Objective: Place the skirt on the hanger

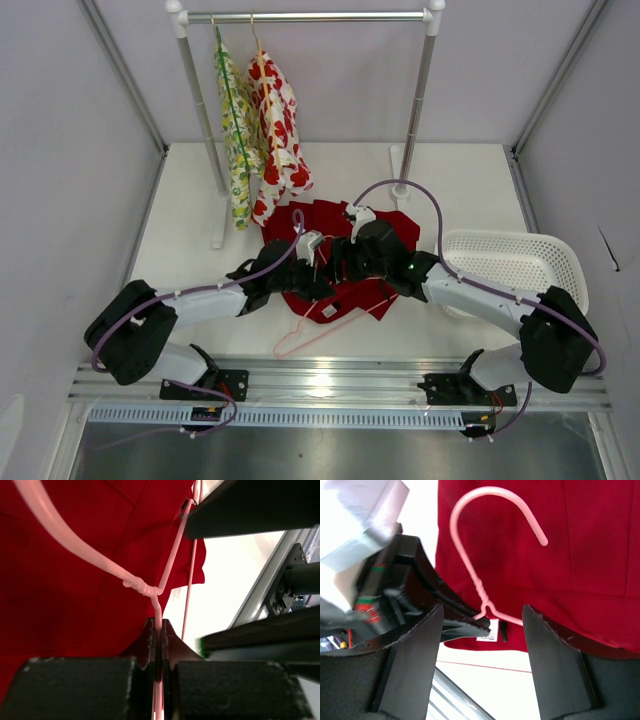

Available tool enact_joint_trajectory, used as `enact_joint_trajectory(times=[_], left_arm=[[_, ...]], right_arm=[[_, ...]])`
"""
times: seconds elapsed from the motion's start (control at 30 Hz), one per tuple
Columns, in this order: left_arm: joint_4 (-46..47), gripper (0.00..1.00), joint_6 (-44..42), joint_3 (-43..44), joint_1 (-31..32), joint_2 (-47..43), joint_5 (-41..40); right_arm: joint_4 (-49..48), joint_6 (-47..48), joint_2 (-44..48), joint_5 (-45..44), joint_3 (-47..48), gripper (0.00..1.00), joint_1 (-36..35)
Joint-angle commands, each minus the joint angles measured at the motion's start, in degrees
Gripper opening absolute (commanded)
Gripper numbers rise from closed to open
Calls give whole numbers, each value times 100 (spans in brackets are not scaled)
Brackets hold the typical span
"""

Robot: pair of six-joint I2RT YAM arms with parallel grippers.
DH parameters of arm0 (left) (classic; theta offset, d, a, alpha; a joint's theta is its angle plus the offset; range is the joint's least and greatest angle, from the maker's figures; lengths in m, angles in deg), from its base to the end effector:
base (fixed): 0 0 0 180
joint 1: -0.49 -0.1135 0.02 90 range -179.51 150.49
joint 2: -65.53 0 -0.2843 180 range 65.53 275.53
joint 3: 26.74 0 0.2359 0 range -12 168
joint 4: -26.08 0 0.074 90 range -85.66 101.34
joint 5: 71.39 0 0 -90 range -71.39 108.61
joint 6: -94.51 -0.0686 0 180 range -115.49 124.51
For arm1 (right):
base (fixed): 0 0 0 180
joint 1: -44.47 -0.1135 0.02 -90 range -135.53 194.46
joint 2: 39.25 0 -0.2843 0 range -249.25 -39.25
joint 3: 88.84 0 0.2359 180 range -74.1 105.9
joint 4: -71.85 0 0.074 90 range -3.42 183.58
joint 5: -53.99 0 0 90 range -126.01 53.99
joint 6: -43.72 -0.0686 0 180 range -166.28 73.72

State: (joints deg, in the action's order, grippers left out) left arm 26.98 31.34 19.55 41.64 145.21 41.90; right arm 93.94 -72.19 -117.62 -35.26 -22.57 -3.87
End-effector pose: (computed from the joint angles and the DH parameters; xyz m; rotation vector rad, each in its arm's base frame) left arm 0.1942 -0.2057 0.1898 0.5421 2.2386 -1.0932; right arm 0.2063 0.2332 0.2624 -0.4487 2.2228 0.7367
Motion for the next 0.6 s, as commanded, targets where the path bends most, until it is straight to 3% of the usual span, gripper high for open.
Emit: enact_joint_trajectory(times=[0.0, 0.13, 0.17, 0.33, 0.4, 0.43, 0.53, 0.57], left_arm=[[89, 0, -239, 229, 34, -225, 115], [45, 0, -283, 220, 34, -304, 97], [18, 0, -292, 246, 34, -304, 71], [-43, 0, -371, 299, 43, -251, 18], [-43, 1, -371, 317, 43, -251, -35], [-96, 2, -380, 334, 51, -269, -78], [-228, 11, -406, 317, 43, -443, -254], [-280, 20, -415, 291, 43, -505, -316]], right_arm=[[-524, 157, -231, 513, 191, 68, 131], [-621, 104, -486, 601, 296, 60, 132], [-639, 95, -565, 593, 305, 53, 97], [-656, 139, -715, 330, 306, 39, -88], [-656, 139, -724, 259, 279, 28, -106], [-648, 130, -724, 137, 253, 17, -106], [-639, 113, -671, -101, 200, 6, -114], [-639, 113, -662, -284, 165, 2, -115]])
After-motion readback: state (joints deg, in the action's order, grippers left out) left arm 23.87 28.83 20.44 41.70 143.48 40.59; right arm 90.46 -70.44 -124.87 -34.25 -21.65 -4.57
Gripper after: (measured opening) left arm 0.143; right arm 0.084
